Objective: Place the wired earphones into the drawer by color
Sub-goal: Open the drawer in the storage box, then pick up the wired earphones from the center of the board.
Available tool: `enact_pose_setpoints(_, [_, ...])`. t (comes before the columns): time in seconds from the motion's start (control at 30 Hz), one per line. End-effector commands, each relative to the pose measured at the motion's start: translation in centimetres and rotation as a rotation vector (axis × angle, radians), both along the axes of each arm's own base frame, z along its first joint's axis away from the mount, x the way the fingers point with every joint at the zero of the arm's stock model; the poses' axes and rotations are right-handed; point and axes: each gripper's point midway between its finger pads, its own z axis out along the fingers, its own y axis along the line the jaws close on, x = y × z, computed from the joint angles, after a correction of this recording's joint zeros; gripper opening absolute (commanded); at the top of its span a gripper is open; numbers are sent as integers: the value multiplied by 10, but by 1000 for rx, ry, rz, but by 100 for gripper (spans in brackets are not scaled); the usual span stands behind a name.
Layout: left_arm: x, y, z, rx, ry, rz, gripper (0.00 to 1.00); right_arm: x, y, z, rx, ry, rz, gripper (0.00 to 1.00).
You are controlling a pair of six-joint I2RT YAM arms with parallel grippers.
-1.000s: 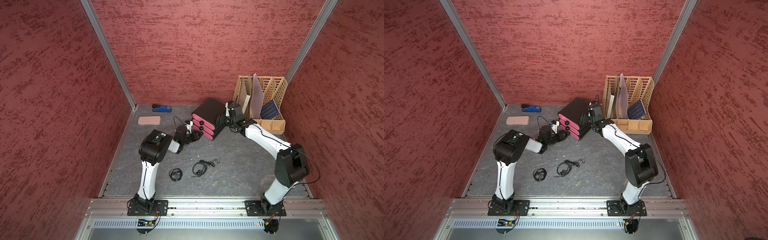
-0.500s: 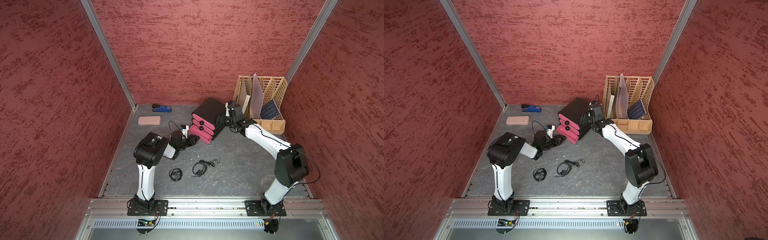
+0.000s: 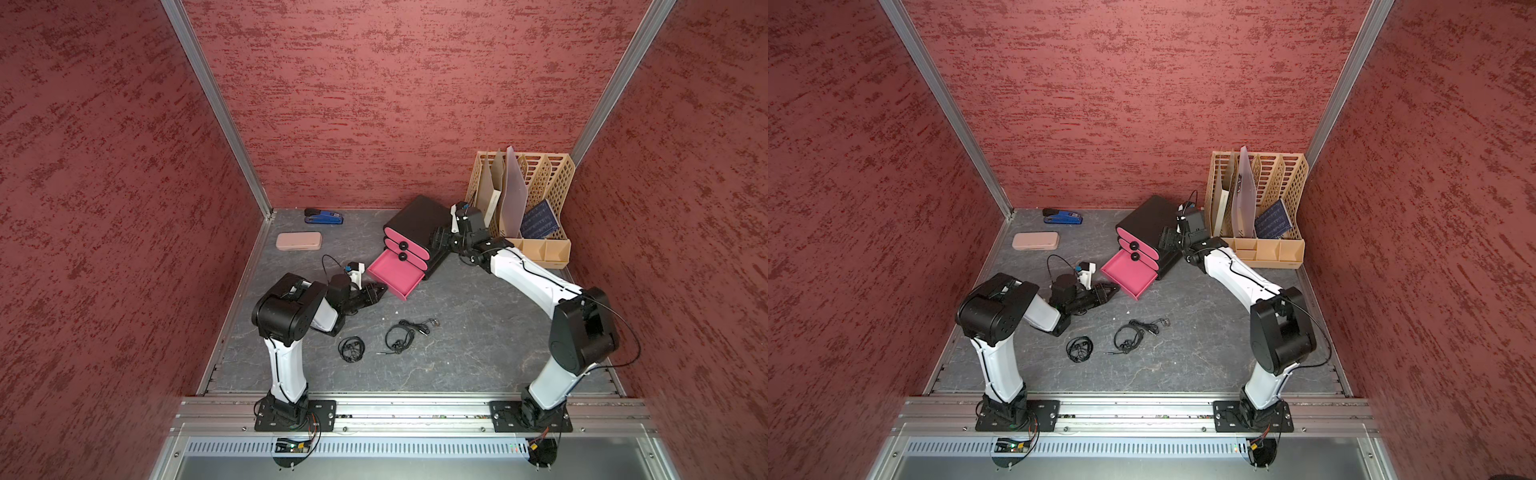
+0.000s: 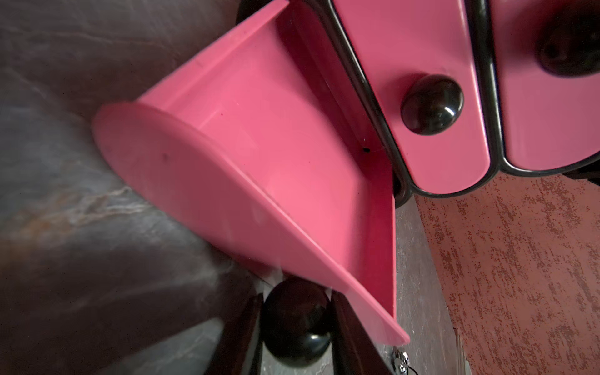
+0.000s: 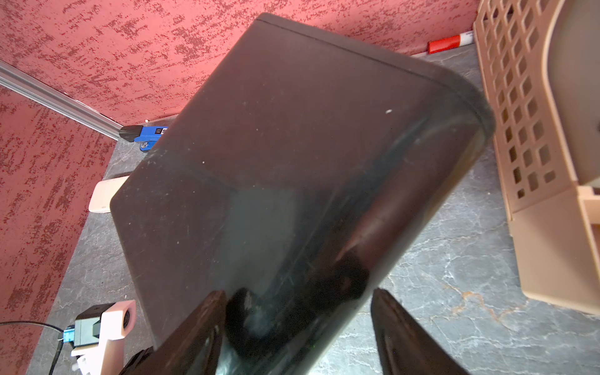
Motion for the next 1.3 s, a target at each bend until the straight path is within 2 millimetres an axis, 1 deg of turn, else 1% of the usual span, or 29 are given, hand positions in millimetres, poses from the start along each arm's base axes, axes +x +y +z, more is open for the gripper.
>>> enact_pose_setpoints(0.0, [-1,11,0,10,-3,33,31,-17,-10,-30,-69,98,-8,74])
enact_pose_setpoints(0.03, [-1,11,1,9,-3,34,32,-17,-10,-30,-68,97,-9,75])
enact_pose_setpoints(0.07, [-2,12,1,9,-4,39,35,-17,-9,-30,-67,98,-8,74])
enact_pose_setpoints(0.3, [-5,17,-1,38,15,57,64,-17,-5,-27,-46,93,8,75])
enact_pose_setpoints(0.5, [-14,30,-1,83,26,98,72,-18,-5,-9,-29,47,16,75])
enact_pose_setpoints(0.7, [-24,37,14,128,21,102,78,-27,-7,12,-24,-19,44,76])
enact_pose_setpoints(0.83, [-34,42,26,172,19,95,83,-42,-8,22,-17,-59,84,76])
enact_pose_setpoints(0.9, [-40,45,31,206,19,91,86,-53,-9,23,-8,-67,109,76])
enact_pose_setpoints(0.97, [-53,49,31,261,55,85,89,-66,-9,22,3,-67,139,76])
enact_pose_setpoints(1.0, [-58,52,35,294,59,87,91,-74,-10,25,10,-76,153,76])
enact_pose_setpoints(1.13, [-83,64,50,460,85,93,96,-98,-13,12,11,-60,200,76])
enact_pose_setpoints(1.2, [-95,68,59,531,92,89,100,-106,-13,3,10,-46,217,76])
enact_pose_setpoints(1.27, [-107,72,67,578,105,81,100,-112,-11,-6,12,-34,240,76])
